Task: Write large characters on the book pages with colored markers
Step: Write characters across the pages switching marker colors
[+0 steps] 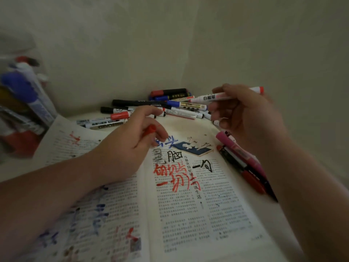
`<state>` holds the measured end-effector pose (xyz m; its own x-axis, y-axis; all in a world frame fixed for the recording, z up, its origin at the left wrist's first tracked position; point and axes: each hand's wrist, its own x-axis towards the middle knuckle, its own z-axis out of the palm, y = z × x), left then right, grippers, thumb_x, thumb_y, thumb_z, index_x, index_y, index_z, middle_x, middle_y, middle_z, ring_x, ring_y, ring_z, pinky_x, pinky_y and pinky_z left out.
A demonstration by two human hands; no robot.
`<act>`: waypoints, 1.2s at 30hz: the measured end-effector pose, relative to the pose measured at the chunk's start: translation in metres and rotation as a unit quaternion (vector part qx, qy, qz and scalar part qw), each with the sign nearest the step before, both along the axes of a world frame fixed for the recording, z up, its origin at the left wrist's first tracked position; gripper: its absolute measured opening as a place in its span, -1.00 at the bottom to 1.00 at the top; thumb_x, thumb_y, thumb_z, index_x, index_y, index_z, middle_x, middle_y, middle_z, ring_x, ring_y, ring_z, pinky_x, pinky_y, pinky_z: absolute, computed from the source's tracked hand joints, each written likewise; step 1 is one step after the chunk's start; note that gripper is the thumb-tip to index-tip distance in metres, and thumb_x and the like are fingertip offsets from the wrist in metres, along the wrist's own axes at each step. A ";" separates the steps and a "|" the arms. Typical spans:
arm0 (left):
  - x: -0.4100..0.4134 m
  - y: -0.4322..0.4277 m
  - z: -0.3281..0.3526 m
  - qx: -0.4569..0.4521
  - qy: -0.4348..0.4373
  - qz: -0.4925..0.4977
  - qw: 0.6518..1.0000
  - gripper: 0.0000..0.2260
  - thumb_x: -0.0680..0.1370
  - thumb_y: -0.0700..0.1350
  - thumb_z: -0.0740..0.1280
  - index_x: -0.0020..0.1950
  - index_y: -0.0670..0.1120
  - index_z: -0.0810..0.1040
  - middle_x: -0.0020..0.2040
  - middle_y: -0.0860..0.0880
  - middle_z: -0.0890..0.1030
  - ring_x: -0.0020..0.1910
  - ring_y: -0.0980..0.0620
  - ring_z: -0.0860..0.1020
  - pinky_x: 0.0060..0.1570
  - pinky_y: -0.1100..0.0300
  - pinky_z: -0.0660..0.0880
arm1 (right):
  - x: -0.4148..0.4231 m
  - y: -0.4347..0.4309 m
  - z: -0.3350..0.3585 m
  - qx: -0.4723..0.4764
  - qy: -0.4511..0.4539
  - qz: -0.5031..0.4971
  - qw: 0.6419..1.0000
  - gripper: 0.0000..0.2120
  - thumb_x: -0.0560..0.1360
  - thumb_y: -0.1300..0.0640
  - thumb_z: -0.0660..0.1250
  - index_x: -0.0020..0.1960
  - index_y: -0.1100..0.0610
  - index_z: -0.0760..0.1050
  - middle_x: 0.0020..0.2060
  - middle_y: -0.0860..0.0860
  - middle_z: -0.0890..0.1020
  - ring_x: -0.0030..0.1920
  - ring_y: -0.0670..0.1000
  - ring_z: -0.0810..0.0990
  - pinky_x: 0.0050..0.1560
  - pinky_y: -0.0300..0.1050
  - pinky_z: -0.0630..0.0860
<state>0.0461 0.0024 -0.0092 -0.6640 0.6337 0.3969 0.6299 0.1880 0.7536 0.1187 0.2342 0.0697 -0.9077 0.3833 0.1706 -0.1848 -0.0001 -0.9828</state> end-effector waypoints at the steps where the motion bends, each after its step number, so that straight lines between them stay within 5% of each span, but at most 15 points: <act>1: 0.000 0.000 0.001 0.013 -0.016 -0.009 1.000 -0.60 0.66 -0.31 0.16 0.32 0.16 0.27 0.00 0.16 0.63 0.03 0.05 0.62 0.08 0.12 0.55 | 0.004 0.002 -0.001 -0.006 -0.006 0.003 1.000 -0.85 0.57 0.14 0.32 -0.02 0.19 0.62 -0.29 0.17 0.67 -0.40 0.07 0.58 -0.44 -0.16 0.34; 5: -0.003 -0.004 0.003 0.023 -0.055 -0.032 0.998 -0.55 0.61 -0.27 0.17 0.27 0.29 0.31 -0.08 0.07 0.61 -0.14 0.03 0.56 -0.05 0.01 0.50 | 0.022 0.000 -0.019 -0.037 -0.028 0.009 0.999 -0.97 0.43 0.21 0.41 -0.13 0.13 0.58 -0.40 0.11 0.55 -0.42 0.03 0.45 -0.42 -0.16 0.26; 9: -0.001 -0.005 0.005 0.029 -0.102 -0.061 0.993 -0.69 0.60 -0.14 0.16 0.27 0.20 0.37 -0.20 0.00 0.55 -0.21 -0.19 0.42 -0.20 -0.07 0.39 | 0.036 -0.003 -0.040 -0.108 -0.060 0.057 0.991 -0.77 0.34 0.33 0.43 -0.27 0.11 0.40 -0.51 -0.01 0.22 -0.53 -0.08 0.13 -0.55 -0.31 0.08; 15: 0.000 -0.002 0.011 0.034 -0.041 -0.011 0.999 -0.70 0.67 -0.16 0.23 0.20 0.28 0.44 -0.37 -0.18 0.43 -0.48 0.02 0.26 -0.43 0.18 0.28 | 0.047 -0.003 -0.057 0.066 -0.102 0.109 0.987 -0.95 0.37 0.24 0.44 -0.16 0.16 0.64 -0.44 0.22 0.50 -0.48 0.10 0.40 -0.50 -0.20 0.32; 18: -0.002 -0.001 0.012 0.037 -0.057 0.006 0.998 -0.72 0.66 -0.09 0.26 0.21 0.30 0.55 -0.46 -0.12 0.36 -0.50 -0.01 0.24 -0.45 0.18 0.26 | 0.053 0.001 -0.055 0.111 -0.100 0.127 0.981 -0.94 0.42 0.29 0.52 -0.13 0.18 0.69 -0.35 0.24 0.59 -0.44 0.13 0.49 -0.50 -0.17 0.42; 23: 0.005 0.000 0.011 0.087 -0.150 -0.035 0.984 -0.58 0.63 0.09 0.09 0.50 0.23 0.35 -0.46 -0.09 0.49 -0.51 0.00 0.30 -0.43 0.22 0.31 | 0.052 0.007 -0.054 0.091 -0.102 0.131 0.982 -0.93 0.35 0.30 0.53 -0.19 0.20 0.68 -0.41 0.27 0.54 -0.46 0.16 0.45 -0.51 -0.15 0.42; 28: 0.006 -0.003 0.016 0.106 -0.193 -0.072 0.973 -0.51 0.69 -0.10 0.13 0.58 0.28 0.16 -0.20 -0.24 0.69 -0.42 -0.29 0.20 -0.35 -0.14 0.23 | 0.051 0.004 -0.056 0.068 -0.119 0.113 0.984 -0.94 0.32 0.25 0.43 -0.23 0.20 0.67 -0.44 0.27 0.51 -0.47 0.14 0.43 -0.55 -0.23 0.35; 31: 0.004 -0.003 0.015 0.072 -0.171 -0.089 0.979 -0.33 0.63 -0.26 0.25 0.57 0.30 0.10 -0.18 -0.17 0.70 -0.42 -0.17 0.26 -0.38 0.02 0.26 | 0.052 0.003 -0.054 0.083 -0.118 0.111 0.983 -0.96 0.32 0.24 0.43 -0.25 0.17 0.66 -0.45 0.23 0.50 -0.46 0.13 0.42 -0.52 -0.19 0.35; 36: 0.001 -0.004 0.014 0.078 -0.132 -0.068 0.986 -0.41 0.62 -0.24 0.30 0.50 0.32 0.31 -0.43 -0.05 0.46 -0.44 -0.03 0.30 -0.39 0.23 0.32 | 0.052 0.004 -0.048 0.111 -0.134 0.117 0.978 -0.94 0.32 0.24 0.42 -0.32 0.14 0.59 -0.53 0.07 0.43 -0.49 0.07 0.35 -0.54 -0.21 0.28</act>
